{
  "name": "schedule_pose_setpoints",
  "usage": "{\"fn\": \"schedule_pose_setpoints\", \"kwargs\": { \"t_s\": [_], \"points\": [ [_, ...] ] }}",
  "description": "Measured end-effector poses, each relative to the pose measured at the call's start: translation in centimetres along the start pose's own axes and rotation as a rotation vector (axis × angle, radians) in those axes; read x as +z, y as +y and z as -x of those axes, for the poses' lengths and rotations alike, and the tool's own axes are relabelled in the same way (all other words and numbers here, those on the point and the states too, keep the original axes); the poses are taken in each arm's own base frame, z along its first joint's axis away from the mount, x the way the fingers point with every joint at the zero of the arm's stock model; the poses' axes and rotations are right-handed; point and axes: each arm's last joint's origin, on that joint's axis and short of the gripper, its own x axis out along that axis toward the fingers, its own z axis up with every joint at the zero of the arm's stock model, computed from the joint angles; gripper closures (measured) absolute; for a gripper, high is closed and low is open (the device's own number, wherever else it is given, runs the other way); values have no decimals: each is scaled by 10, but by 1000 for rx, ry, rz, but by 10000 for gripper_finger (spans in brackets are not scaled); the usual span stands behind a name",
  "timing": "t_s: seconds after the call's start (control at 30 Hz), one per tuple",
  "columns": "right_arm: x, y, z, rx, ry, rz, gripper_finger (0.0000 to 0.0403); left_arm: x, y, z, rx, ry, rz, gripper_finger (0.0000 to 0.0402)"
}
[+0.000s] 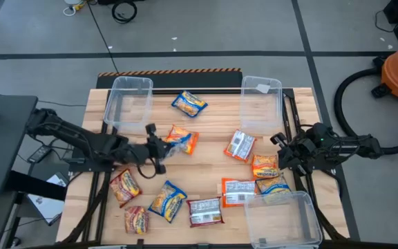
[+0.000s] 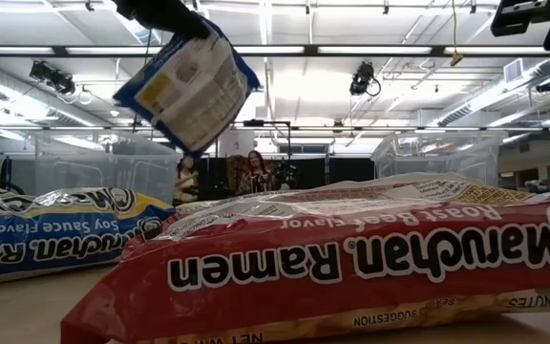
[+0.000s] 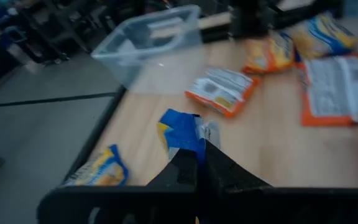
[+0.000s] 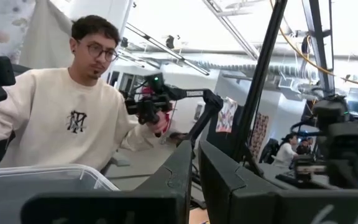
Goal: Sort Maruchan noodles
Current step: Put the blue noodle pack into the top left transparent bin
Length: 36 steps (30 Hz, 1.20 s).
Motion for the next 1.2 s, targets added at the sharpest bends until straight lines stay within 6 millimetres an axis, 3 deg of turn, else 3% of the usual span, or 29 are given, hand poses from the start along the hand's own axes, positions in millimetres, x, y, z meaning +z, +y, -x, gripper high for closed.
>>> {"fn": "schedule_pose_setpoints", "kwargs": {
  "t_s": [0.17, 0.57, 0.97, 1.2],
  "points": [
    [0, -1, 0, -49, -1, -3, 366, 5, 29, 5, 84, -31, 57, 401],
    [0, -14, 4, -499, -60, -193, 366, 3, 91, 4, 365, -10, 119, 401],
    [0, -16, 4, -567, -79, -246, 366, 3, 144, 2, 657, 29, 8, 401],
    [-6, -19, 3, -603, -41, -271, 366, -1, 180, 9, 998, 91, 80, 401]
  ]
}}
